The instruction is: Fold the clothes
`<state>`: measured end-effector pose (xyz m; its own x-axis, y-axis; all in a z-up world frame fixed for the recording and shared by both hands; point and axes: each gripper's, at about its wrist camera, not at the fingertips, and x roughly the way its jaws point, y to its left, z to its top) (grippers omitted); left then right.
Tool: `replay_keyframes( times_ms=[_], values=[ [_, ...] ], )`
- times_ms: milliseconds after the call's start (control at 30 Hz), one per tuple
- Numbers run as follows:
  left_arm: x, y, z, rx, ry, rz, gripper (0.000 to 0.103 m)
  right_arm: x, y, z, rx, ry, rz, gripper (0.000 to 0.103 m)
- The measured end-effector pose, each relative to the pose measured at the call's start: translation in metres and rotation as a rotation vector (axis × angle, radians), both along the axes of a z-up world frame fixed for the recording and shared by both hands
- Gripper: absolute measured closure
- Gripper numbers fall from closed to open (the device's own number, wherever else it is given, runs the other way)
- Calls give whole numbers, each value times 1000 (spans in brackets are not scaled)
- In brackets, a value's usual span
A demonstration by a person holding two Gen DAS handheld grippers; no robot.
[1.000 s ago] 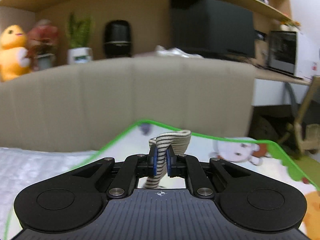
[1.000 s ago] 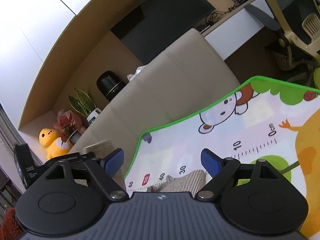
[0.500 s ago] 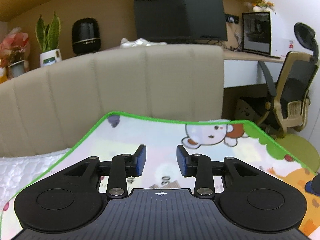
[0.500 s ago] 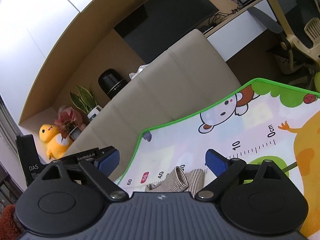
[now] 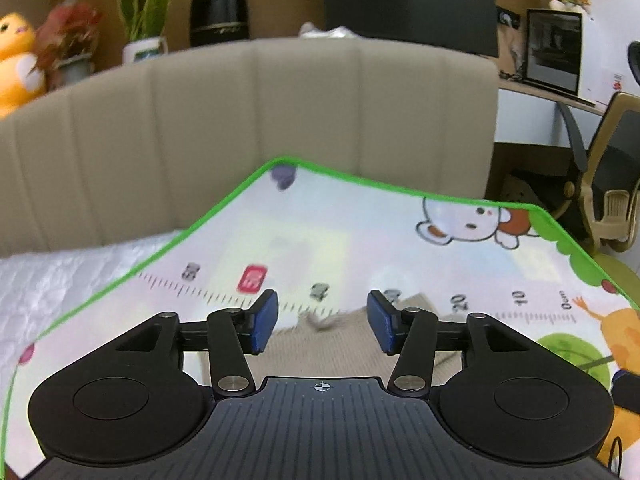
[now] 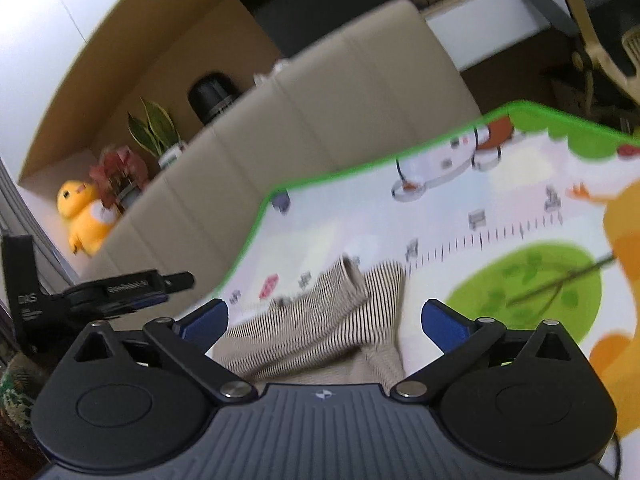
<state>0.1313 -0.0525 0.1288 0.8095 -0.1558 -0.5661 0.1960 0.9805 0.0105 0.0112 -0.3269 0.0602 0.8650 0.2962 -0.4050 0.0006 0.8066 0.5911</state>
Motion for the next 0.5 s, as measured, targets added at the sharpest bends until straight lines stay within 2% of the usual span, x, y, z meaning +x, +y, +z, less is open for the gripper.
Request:
replay_keyframes(
  times_ms=[200,333,500],
  values=[
    [1,38,-29,-22,67,27,30,5,25,-15,-60,65,23,0],
    [4,59,-47,-48,99,35,27,7,44,-21,-134,92,39,0],
    [9,78,-64,-90,150,40,21,13,57,-30,-123,145,33,0]
  ],
)
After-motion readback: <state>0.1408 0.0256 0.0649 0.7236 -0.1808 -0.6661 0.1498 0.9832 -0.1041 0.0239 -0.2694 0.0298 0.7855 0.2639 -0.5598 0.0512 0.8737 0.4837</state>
